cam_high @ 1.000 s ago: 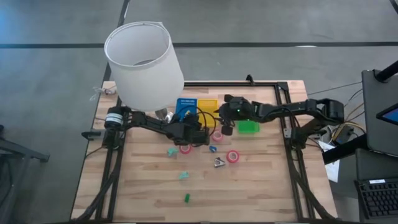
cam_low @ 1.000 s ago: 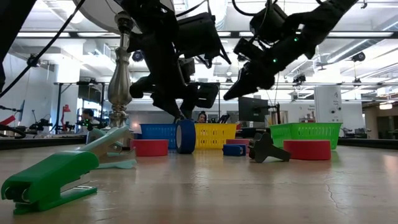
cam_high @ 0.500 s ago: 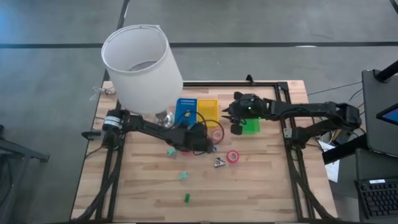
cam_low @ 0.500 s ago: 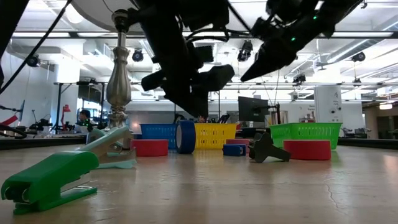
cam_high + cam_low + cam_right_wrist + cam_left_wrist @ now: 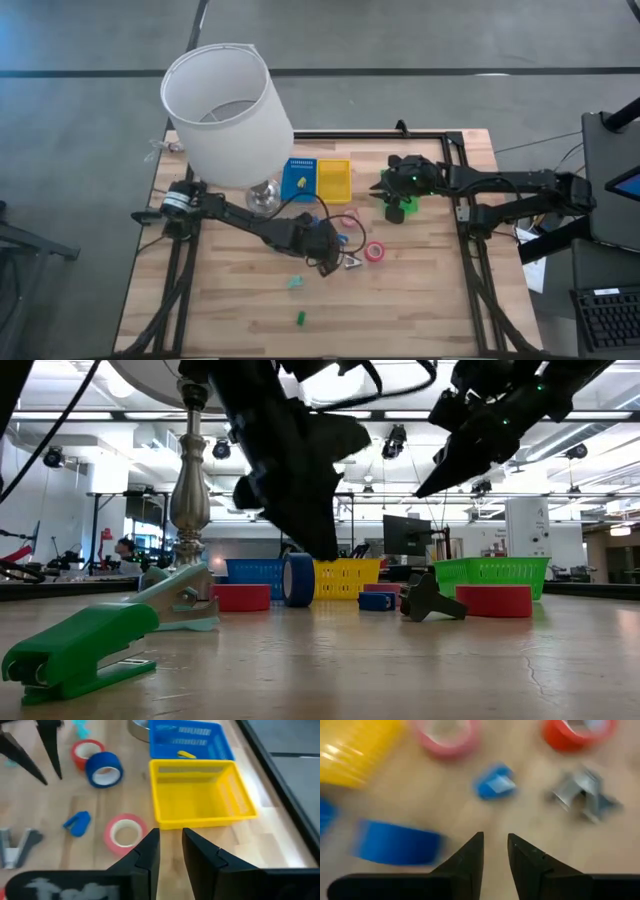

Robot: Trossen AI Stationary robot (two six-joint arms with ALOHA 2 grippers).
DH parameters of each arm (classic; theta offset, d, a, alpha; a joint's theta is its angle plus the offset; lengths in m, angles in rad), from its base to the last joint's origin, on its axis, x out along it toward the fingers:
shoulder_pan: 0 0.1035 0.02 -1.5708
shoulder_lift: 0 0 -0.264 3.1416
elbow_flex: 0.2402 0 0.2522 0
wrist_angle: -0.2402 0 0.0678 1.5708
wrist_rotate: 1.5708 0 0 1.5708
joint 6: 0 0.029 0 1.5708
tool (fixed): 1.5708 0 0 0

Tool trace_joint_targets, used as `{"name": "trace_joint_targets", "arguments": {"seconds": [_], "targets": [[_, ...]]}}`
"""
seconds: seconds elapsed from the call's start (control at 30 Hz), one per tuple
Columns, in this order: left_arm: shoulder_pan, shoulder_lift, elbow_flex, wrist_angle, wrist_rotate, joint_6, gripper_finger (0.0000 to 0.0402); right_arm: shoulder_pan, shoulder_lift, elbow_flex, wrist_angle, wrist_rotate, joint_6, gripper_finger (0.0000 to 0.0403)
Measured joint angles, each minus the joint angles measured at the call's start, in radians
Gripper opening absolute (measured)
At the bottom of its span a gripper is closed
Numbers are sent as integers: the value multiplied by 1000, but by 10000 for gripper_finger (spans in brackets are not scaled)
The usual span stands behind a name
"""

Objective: Pick and place Stapler, Stapler remover, tape
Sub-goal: Put the green stapler into the blue bin

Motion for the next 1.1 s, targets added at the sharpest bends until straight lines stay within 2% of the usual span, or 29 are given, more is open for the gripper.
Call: {"name": "trace_joint_targets", "arguments": {"seconds": [0.1,0.17,0.33,0.5,0.63,0.8,1.1], "targets": [[-8,0,0,18,211,6,91,0,-3,-3,1,-31,29,71],[-23,0,0,51,305,12,92,0,-1,-3,2,-33,41,69],[-85,0,0,88,374,39,92,10,9,-4,3,-33,67,71],[-141,0,0,88,484,-83,92,31,10,-4,4,-33,96,80],[-172,0,16,86,598,-261,92,50,10,-3,4,-33,96,87],[-224,0,29,87,572,-418,92,66,10,-3,5,-33,74,93],[-317,0,29,22,365,-684,92,66,10,-3,11,-32,-4,84]]}}
